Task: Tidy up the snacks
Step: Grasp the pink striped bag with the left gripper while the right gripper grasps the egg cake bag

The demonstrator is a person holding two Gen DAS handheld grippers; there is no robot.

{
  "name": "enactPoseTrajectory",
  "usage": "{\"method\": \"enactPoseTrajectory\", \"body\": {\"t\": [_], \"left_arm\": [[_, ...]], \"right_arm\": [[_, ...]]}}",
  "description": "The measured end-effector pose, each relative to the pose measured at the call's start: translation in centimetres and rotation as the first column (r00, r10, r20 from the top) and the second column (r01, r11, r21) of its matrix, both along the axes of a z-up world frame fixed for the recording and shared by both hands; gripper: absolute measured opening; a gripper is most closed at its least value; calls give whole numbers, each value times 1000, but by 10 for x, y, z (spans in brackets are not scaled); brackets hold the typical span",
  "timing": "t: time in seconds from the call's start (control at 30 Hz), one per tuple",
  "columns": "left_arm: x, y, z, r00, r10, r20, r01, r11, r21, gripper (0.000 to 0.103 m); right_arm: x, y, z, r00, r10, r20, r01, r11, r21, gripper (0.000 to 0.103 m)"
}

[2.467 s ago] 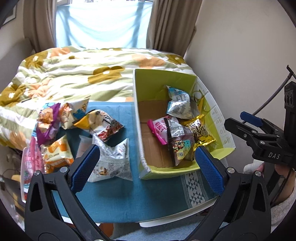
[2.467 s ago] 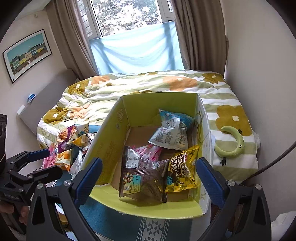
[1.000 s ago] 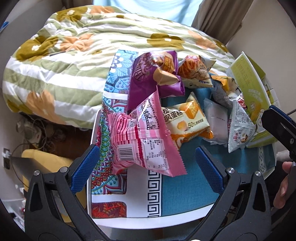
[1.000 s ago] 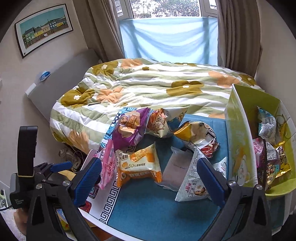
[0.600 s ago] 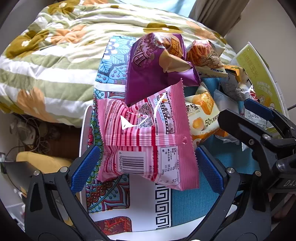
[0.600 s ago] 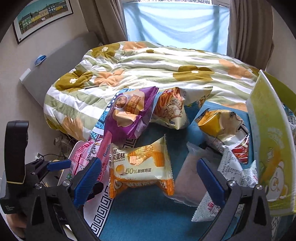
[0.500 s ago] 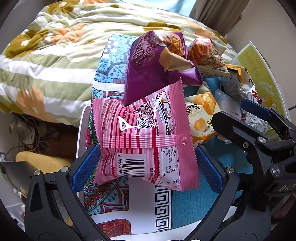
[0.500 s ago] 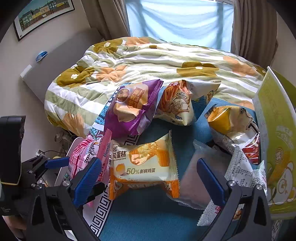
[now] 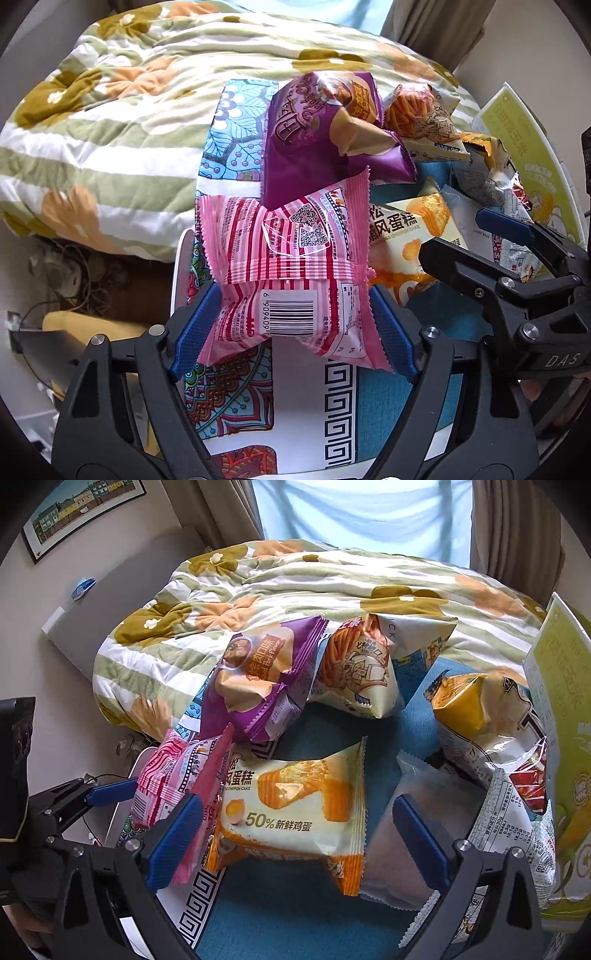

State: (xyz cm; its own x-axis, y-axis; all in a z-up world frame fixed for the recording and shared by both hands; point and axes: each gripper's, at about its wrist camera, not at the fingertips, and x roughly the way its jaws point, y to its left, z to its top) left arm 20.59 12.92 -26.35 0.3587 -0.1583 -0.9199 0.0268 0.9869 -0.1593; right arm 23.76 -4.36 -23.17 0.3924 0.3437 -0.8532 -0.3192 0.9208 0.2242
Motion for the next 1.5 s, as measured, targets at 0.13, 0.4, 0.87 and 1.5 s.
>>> {"method": "enactPoseTrajectory", "body": {"t": [0.13,0.4,0.87,1.5], "left_arm": [[5,5,-8,1000,5,-17,-5,1000,3,80],[9,0,-22,999,-29,-33,30,999,29,80],[4,4,-15,998,-51,-20,51,999,0,66],[-34,-8,31,998,-66,22,66,998,7,63]], "right_arm": [[4,3,-6,1000,0,-21,0,1000,-9,102],[13,10,-28,996,-3,-93,3,1000,-6,102],[22,21,-41,992,-3,-126,5,1000,12,97],[-8,3,0,996,-42,-83,45,998,36,72]]}}
